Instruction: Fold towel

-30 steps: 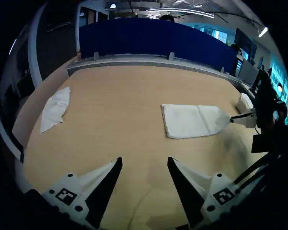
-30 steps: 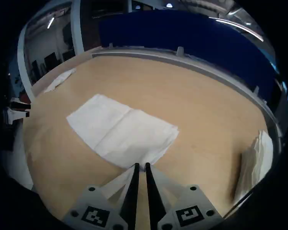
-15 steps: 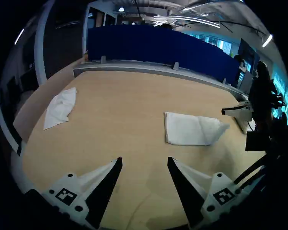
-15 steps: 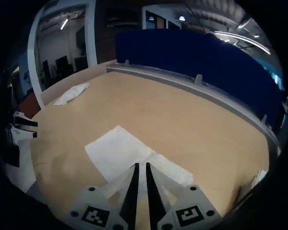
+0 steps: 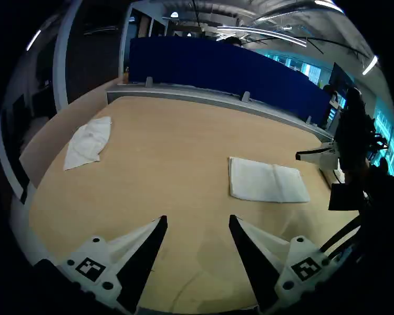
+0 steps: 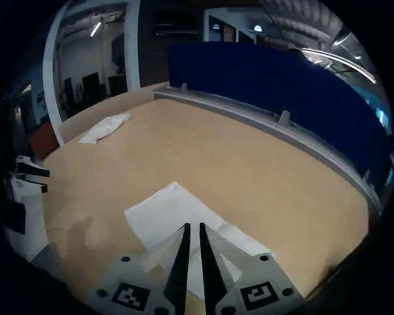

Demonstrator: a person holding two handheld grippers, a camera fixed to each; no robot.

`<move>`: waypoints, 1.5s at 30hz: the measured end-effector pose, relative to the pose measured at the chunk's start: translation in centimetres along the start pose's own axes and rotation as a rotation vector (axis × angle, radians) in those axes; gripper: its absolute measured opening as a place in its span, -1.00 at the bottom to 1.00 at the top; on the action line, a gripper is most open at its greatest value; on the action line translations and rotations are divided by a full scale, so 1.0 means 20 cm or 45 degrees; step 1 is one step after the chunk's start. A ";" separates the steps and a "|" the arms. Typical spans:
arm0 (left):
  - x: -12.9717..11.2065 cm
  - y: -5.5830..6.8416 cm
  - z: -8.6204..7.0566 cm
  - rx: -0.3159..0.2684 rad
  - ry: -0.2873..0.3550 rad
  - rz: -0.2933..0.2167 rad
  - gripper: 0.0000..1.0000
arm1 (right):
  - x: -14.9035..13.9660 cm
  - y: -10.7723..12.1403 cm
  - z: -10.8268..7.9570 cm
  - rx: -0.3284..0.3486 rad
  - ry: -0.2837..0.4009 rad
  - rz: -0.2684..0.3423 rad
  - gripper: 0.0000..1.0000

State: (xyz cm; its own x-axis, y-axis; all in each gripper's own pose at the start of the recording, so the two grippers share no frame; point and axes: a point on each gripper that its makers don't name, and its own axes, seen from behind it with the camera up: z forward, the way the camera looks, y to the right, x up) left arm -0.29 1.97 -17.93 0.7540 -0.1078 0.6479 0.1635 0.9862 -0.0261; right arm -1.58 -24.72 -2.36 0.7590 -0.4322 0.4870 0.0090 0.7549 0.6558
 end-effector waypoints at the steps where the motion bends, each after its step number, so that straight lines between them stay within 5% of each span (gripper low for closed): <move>1: 0.00 0.00 0.00 -0.002 0.000 0.003 0.73 | 0.00 0.02 0.00 -0.012 0.001 0.000 -0.75; 3: 0.00 0.01 0.00 -0.005 0.000 0.008 0.73 | -0.01 0.05 -0.01 -0.037 0.002 0.000 -0.66; 7: 0.01 0.02 0.00 -0.010 0.001 0.017 0.74 | -0.05 0.10 -0.04 -0.070 -0.011 -0.009 0.27; 11: 0.01 0.03 0.00 -0.016 0.000 0.019 0.74 | -0.10 0.13 -0.07 -0.081 -0.021 -0.011 0.49; 20: 0.00 0.06 0.02 -0.024 -0.006 0.034 0.74 | -0.20 0.18 -0.10 -0.089 -0.042 0.011 0.50; 39: -0.02 0.12 0.05 -0.032 -0.029 0.056 0.74 | -0.84 0.25 -0.19 -0.100 -0.302 0.053 0.50; 45: -0.02 0.13 0.06 -0.036 -0.030 0.061 0.74 | -0.91 0.24 -0.18 -0.069 -0.336 0.057 0.23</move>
State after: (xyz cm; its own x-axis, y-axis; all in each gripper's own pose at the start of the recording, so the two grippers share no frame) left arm -0.95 4.77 -17.29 0.7462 -0.0574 0.6632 0.1461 0.9861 -0.0790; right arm -12.94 -11.48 -10.20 0.5637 -0.5058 0.6530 0.0193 0.7984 0.6018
